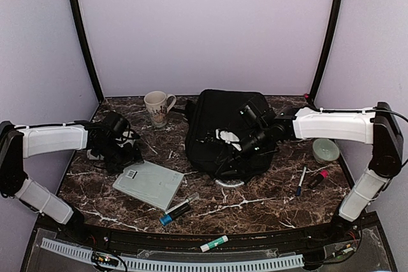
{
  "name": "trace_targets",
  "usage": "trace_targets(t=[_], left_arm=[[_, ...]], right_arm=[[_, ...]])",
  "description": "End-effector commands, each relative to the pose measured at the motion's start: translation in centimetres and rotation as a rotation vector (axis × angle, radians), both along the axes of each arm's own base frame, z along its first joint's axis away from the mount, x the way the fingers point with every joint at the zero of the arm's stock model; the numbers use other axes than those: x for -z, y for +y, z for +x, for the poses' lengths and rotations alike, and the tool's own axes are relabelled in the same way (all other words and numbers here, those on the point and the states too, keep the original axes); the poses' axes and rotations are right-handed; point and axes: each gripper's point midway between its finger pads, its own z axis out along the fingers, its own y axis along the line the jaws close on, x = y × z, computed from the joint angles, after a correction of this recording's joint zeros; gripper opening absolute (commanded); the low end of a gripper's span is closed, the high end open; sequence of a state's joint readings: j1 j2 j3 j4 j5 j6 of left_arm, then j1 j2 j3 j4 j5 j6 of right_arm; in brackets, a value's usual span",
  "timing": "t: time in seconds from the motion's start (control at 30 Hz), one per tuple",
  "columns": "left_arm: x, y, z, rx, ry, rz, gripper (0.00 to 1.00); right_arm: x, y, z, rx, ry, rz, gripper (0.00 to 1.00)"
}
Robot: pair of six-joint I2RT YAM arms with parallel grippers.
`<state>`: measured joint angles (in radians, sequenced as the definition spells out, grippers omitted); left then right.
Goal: Pack the student bag
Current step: Pick up the book from the center of the board.
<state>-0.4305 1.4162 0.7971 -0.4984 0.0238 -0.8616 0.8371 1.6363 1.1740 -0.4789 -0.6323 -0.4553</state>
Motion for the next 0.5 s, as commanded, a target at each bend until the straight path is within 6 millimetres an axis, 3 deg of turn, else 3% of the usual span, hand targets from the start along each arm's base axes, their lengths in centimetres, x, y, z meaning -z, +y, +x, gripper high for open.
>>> trace_targets(t=[0.0,0.1,0.23,0.33,0.4,0.47], left_arm=[[-3.1,0.9,-0.3,0.071,-0.086,0.048,0.93],[-3.0,2.6,-2.4,0.009,-0.027,0.095,0.94],[-2.5,2.3,-4.8,-0.041,0.031,0.013,0.94],[-2.0,2.0,-5.6,-0.078,0.020,-0.050,0.93],[-1.8,1.4,-5.5,-0.062,-0.013,-0.099,0.80],[-1.5,0.1,-5.7,-0.041,-0.016,-0.180,0.74]], right_arm=[[0.5,0.5,-0.1,-0.015,0.034,-0.008,0.53],[0.4,1.1,1.0,0.020,0.024,-0.015,0.52],[-0.3,3.0,3.5,0.110,0.032,-0.019,0.52],[-0.1,4.6,4.3,0.125,0.060,-0.053,0.51],[0.3,5.9,4.8,0.138,0.058,-0.074,0.51],[0.7,7.3,5.3,0.145,0.061,-0.086,0.51]])
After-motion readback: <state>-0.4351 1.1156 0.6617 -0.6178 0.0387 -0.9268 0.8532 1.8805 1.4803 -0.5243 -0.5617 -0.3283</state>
